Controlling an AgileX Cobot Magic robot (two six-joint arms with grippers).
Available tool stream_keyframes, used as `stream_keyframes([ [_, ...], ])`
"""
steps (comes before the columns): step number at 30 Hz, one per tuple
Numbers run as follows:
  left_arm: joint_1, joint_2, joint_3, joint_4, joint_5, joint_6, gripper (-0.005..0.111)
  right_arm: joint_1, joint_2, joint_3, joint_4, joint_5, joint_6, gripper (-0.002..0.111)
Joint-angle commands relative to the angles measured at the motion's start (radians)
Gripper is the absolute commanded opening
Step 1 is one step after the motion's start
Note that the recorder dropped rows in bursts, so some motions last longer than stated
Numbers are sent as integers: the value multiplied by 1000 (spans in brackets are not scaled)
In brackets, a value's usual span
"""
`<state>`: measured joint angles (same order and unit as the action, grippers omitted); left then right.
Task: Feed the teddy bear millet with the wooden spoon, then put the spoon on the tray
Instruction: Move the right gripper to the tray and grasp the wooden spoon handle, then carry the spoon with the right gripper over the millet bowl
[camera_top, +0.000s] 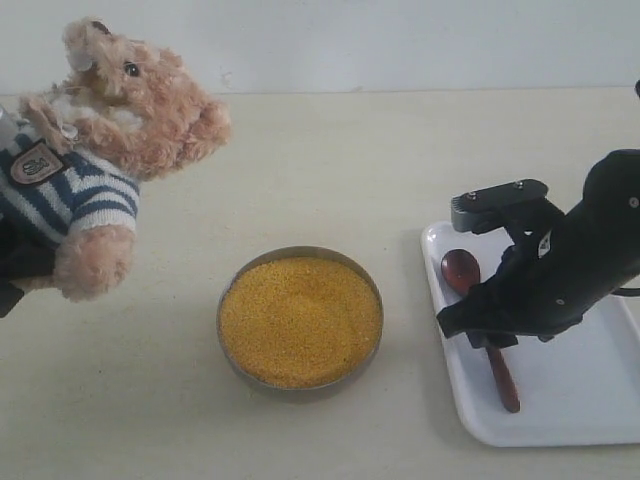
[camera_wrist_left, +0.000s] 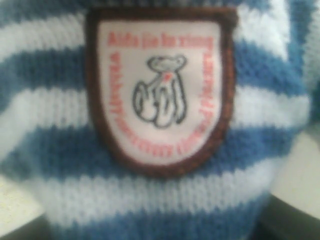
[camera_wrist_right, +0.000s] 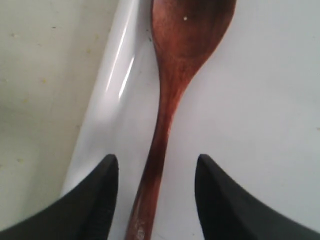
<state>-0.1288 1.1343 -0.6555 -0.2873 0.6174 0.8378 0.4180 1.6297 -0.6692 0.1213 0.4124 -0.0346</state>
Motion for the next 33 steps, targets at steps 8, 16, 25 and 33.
stream_keyframes([
  [8, -9, -9, 3, -11, -27, 0, 4, 1, 10, -8, -22, -14, 5, 43],
  [16, -9, -9, 3, -11, -27, 0, 4, 1, 104, -8, -22, -12, 21, 38],
  [25, -9, 32, 3, -5, -16, 0, 4, 78, -7, -155, -265, 268, 60, -1],
  [33, -9, 137, 3, 154, 45, -26, 4, 562, -42, -251, -995, 623, 376, -1],
])
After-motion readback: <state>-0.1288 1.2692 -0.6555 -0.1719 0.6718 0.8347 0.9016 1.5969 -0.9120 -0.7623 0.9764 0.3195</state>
